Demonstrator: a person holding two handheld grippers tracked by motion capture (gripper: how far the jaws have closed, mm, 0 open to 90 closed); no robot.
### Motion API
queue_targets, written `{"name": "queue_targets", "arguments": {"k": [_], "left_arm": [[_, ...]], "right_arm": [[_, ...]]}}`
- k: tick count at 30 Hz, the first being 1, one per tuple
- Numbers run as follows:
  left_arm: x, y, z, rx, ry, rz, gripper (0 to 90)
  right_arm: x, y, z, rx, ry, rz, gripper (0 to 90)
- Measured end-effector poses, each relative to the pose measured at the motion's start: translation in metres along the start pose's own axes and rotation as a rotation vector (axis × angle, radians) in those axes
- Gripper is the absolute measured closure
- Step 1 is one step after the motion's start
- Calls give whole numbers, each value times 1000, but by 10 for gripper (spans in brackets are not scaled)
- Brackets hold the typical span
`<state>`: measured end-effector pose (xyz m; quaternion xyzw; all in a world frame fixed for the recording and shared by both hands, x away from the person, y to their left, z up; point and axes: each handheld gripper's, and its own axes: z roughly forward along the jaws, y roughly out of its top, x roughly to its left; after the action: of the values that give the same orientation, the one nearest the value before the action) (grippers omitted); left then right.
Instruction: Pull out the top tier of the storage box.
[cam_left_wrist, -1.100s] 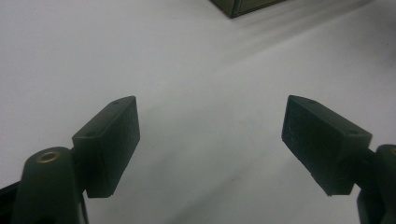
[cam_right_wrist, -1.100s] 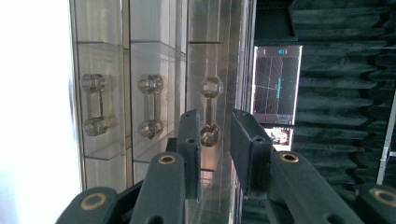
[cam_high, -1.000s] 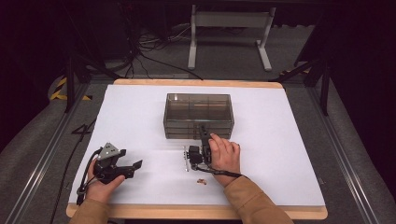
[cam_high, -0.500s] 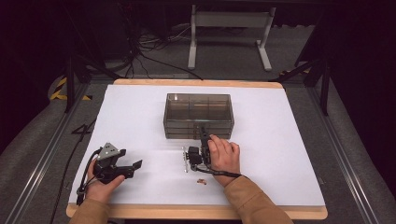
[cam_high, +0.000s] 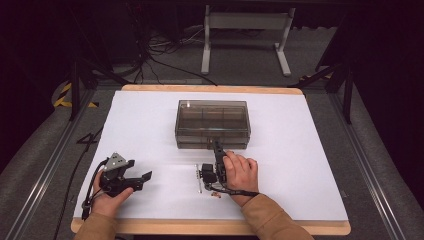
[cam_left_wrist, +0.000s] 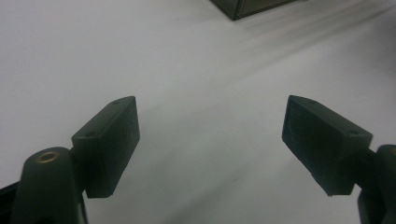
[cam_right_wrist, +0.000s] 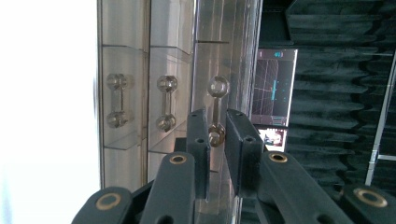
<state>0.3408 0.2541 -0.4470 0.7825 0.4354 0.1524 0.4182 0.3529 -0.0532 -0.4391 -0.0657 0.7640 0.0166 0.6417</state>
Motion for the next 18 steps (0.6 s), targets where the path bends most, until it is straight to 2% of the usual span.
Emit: {"name": "queue_targets", "arguments": {"k": [13, 18], "left_arm": [[0, 0, 0, 1, 2, -1, 198], [0, 0, 0, 1, 1, 0, 198]], "right_arm": [[1, -1, -5, -10, -3, -1, 799], [2, -3, -8, -37, 1, 6, 748]]}}
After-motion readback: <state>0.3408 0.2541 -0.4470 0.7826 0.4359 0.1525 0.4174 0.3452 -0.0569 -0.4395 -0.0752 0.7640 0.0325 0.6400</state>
